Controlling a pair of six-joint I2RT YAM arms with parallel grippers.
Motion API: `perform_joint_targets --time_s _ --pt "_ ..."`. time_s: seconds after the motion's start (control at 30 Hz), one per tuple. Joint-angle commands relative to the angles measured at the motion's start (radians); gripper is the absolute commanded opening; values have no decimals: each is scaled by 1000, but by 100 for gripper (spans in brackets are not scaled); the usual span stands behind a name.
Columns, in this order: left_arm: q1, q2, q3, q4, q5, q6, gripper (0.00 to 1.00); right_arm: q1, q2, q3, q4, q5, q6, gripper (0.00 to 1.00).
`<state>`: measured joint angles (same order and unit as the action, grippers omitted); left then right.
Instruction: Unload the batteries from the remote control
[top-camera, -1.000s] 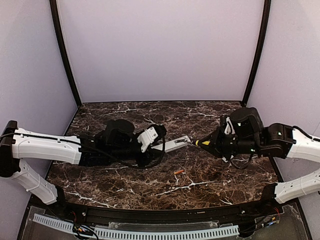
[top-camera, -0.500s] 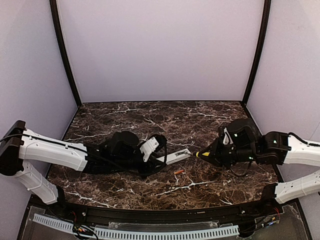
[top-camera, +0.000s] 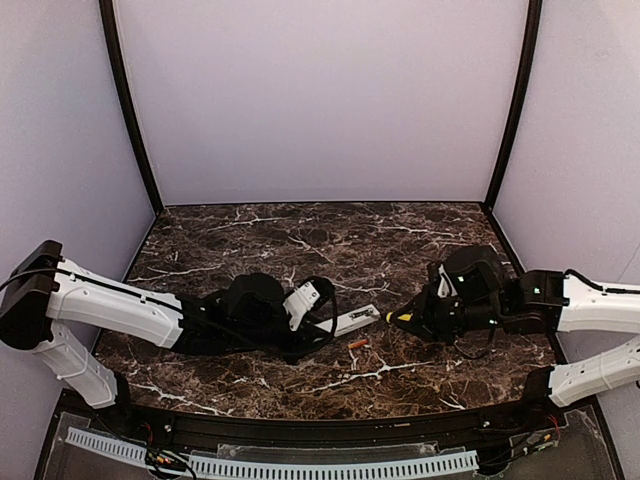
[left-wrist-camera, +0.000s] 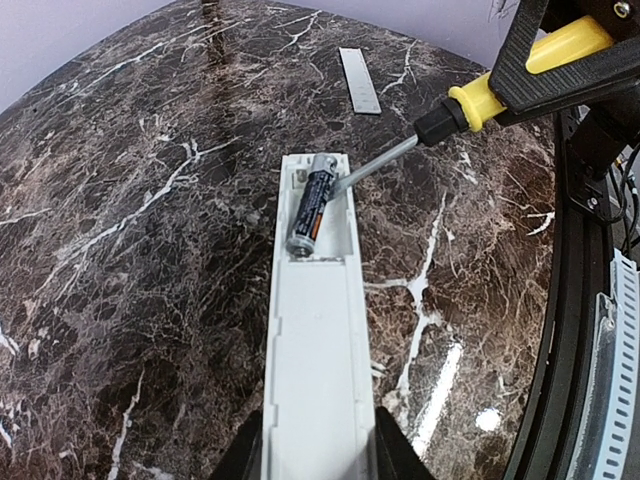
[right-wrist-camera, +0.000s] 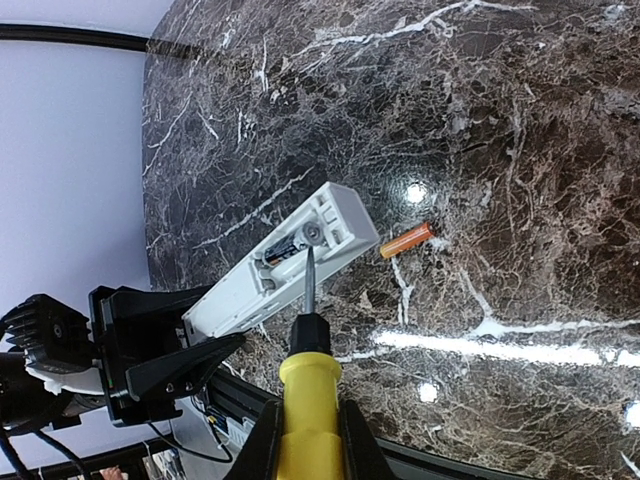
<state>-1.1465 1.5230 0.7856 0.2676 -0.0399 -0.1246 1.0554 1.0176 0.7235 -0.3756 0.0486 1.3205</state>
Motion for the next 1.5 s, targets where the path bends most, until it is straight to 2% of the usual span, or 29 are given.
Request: perform_joint_targets --time_s 0.0,0.37,0.87,1.47 --pt "-10 5 15 104 -1 -24 0 17 11 -21 13 -33 -6 0" --pt "-22 20 1 121 23 -78 0 18 22 -42 36 -23 4 0" --pt "-25 71 -28 145 85 -173 0 22 52 -65 -12 -15 -6 0" --pt "-29 119 -39 161 122 -246 0 22 153 6 -19 -8 -76 0"
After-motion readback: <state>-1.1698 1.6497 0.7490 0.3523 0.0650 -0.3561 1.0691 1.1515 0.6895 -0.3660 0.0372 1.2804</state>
